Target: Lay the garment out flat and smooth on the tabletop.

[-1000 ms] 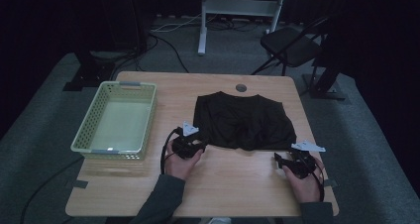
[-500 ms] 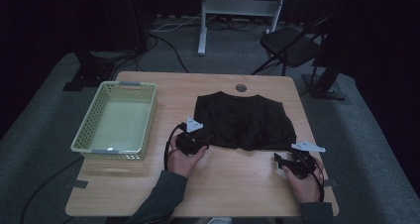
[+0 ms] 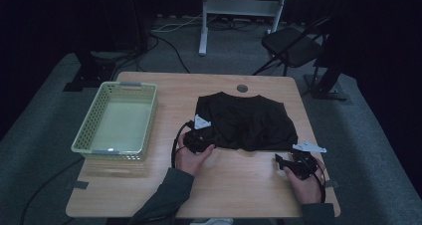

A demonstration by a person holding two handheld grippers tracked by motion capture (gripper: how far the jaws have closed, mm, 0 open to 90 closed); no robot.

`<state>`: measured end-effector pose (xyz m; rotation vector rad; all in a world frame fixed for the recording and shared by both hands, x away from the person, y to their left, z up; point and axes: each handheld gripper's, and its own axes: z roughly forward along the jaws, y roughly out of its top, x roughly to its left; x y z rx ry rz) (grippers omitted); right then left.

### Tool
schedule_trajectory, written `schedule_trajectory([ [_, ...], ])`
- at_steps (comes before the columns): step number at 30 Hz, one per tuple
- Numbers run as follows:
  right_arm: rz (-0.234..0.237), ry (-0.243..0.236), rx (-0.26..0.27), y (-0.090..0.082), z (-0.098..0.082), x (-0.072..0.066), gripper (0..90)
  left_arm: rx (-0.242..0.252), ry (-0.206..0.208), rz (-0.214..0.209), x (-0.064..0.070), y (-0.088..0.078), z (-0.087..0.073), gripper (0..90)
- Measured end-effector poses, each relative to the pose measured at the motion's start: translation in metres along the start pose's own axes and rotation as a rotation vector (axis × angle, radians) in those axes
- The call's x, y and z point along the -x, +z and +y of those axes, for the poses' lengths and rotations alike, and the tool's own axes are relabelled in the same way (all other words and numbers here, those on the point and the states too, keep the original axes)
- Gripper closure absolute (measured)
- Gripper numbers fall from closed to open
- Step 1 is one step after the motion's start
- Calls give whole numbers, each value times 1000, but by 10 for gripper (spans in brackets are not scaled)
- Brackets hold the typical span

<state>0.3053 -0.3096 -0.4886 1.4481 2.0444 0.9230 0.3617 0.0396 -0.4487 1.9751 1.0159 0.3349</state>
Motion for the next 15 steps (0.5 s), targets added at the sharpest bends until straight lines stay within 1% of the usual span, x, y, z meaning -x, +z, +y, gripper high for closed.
schedule_trajectory([
  [2,0,0,0,0,0,0,317,-3,8,-4,3,2,2,540],
  [8,1,1,-1,0,0,0,314,4,9,-27,9,7,6,528],
  [10,1,1,-1,0,0,0,314,-1,5,-34,11,9,7,527],
  [11,1,1,-1,0,0,0,314,-7,7,-44,11,11,7,524],
  [12,1,1,-1,0,0,0,314,-10,15,-45,12,12,7,521],
  [15,2,-1,-1,0,0,0,308,-12,16,-52,13,17,7,520],
])
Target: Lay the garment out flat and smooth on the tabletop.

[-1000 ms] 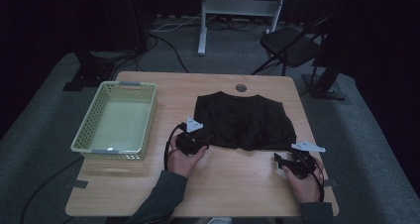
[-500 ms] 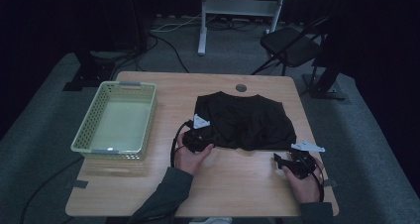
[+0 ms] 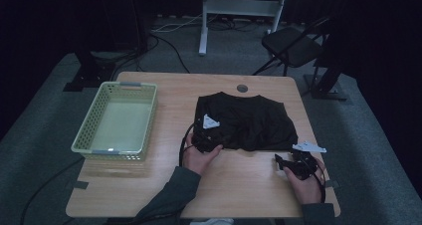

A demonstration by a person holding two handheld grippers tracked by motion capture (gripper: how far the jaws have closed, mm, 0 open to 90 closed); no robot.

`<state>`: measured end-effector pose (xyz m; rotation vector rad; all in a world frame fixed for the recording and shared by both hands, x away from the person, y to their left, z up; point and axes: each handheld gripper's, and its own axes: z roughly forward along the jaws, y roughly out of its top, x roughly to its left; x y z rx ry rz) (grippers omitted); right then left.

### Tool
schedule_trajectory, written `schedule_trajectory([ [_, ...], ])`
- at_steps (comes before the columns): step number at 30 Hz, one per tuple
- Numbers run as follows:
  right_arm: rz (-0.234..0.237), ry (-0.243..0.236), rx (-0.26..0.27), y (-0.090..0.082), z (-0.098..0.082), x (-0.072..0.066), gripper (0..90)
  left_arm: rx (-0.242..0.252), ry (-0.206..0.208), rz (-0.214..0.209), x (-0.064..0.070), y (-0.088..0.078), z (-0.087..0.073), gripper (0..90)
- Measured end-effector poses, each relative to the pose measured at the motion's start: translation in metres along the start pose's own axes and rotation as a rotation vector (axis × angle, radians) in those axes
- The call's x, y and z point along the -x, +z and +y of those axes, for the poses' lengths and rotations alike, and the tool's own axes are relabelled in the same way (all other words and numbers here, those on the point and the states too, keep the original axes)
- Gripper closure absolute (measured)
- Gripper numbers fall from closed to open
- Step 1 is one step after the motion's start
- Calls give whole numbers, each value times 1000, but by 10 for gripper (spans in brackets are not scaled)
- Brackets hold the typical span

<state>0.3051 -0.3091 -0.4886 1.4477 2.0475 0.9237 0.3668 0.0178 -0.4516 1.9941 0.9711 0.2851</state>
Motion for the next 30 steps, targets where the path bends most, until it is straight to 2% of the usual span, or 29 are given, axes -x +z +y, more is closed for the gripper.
schedule_trajectory([
  [10,0,-1,0,0,0,0,309,-5,-7,-27,7,15,2,515],
  [15,0,1,-1,0,0,0,305,-20,-1,-11,7,20,4,519],
  [20,0,0,-1,0,0,0,303,-33,-1,11,6,24,5,572],
  [23,0,1,-1,0,0,0,302,-40,14,9,7,28,5,586],
  [26,1,0,-1,0,0,0,302,-35,-12,-2,6,31,5,563],
  [30,1,-1,-1,0,0,0,301,-29,-17,-5,4,33,7,537],
])
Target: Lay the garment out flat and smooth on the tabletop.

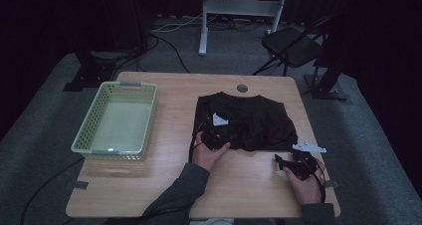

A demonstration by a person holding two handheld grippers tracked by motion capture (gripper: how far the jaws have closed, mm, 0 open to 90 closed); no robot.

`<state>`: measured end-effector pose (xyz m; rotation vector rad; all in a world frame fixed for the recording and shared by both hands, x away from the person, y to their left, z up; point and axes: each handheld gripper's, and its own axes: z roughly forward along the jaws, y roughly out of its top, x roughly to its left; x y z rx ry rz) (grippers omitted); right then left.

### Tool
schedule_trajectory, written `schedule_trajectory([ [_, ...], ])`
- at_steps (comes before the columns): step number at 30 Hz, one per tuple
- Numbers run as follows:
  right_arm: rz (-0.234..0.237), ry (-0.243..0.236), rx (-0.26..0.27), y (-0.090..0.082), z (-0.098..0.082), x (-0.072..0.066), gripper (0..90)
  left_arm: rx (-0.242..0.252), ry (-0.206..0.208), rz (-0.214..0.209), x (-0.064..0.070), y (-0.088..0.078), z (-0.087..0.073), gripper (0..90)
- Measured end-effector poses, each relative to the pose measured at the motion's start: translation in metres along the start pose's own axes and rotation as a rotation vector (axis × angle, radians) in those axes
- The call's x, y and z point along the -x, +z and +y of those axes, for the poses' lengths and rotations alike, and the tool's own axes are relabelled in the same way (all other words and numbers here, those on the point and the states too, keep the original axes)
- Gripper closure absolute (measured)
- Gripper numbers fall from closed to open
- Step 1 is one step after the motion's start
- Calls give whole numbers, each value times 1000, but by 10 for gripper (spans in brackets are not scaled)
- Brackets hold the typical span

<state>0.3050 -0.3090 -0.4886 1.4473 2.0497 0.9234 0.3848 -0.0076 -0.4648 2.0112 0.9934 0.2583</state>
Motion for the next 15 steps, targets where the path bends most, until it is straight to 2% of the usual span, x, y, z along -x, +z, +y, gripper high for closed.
schedule_trajectory([
  [4,1,-1,0,0,0,0,300,8,-2,-1,0,0,0,522],
  [10,1,-1,0,0,0,0,300,-5,-4,-10,3,6,-3,509],
  [15,1,-1,0,0,0,0,300,-22,-5,13,3,9,-4,537],
])
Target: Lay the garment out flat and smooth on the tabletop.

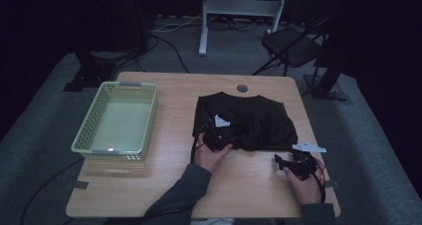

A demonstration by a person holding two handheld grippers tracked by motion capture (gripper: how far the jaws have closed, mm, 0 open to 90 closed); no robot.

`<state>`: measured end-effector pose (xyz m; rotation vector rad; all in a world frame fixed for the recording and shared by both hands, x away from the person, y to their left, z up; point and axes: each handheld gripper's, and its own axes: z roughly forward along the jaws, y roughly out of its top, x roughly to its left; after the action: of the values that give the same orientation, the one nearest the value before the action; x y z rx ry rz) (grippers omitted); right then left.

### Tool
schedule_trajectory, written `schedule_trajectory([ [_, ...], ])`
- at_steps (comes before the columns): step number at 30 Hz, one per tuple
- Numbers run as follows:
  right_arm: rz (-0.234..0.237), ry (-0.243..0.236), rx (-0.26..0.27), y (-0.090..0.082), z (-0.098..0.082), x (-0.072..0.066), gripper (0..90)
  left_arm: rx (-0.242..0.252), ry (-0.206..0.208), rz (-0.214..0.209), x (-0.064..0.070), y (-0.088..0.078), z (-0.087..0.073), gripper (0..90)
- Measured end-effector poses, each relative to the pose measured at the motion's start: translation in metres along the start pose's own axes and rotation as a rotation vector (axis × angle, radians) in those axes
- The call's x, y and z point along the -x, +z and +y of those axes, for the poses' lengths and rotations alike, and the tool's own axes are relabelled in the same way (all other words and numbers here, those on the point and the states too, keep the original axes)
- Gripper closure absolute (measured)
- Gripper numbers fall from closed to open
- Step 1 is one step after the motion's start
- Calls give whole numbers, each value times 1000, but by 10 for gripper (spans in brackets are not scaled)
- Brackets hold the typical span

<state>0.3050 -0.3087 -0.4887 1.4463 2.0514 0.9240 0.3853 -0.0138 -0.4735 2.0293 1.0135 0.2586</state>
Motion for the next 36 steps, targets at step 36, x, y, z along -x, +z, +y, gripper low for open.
schedule_trajectory([
  [36,1,-2,1,0,0,0,298,36,-46,9,-10,-26,-4,849],
])
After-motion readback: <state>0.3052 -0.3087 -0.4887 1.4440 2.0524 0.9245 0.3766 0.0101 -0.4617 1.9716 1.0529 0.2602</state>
